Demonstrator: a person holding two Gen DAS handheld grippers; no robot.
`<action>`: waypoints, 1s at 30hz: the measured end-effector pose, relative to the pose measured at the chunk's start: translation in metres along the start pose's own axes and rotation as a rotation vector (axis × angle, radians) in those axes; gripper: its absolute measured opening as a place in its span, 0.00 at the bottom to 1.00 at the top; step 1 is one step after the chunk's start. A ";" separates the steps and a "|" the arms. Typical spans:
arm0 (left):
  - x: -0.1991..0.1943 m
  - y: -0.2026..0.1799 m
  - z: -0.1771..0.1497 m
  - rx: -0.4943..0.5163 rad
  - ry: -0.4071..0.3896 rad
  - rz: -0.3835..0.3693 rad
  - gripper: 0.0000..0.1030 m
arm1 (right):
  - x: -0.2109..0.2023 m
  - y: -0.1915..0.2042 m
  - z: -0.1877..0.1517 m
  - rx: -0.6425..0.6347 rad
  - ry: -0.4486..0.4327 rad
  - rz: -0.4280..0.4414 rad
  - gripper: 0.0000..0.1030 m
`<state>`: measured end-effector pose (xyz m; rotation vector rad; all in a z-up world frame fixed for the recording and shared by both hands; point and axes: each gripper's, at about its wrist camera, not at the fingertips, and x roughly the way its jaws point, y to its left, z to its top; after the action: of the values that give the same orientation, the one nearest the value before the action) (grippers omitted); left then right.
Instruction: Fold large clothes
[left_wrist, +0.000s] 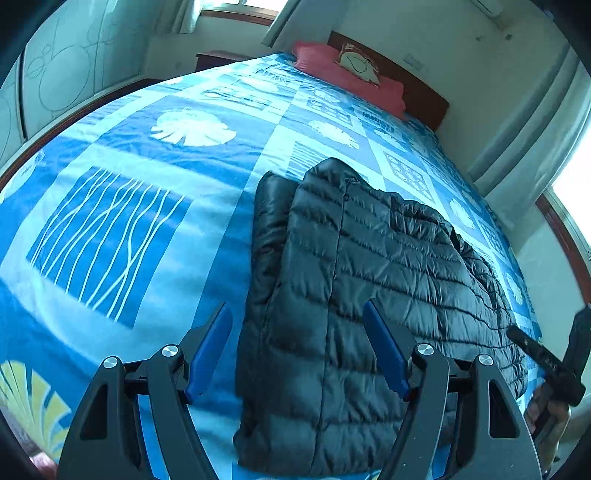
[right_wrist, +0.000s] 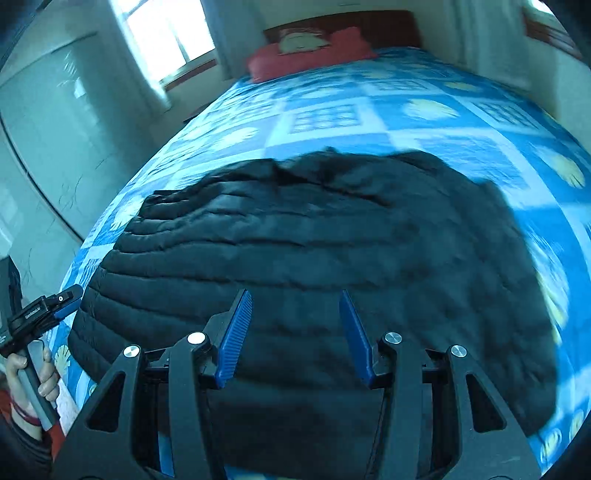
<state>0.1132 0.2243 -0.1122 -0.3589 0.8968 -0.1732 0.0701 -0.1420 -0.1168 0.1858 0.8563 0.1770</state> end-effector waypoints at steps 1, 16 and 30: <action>0.002 -0.001 0.003 0.005 0.005 -0.001 0.70 | 0.006 0.005 0.004 -0.011 0.004 -0.001 0.48; 0.061 0.001 0.036 0.096 0.169 0.045 0.72 | 0.079 0.016 -0.002 -0.058 0.119 -0.093 0.50; 0.093 -0.006 0.032 0.164 0.249 0.073 0.80 | 0.080 0.018 -0.010 -0.075 0.095 -0.110 0.50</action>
<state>0.1959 0.1987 -0.1592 -0.1536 1.1317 -0.2261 0.1125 -0.1055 -0.1779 0.0601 0.9503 0.1153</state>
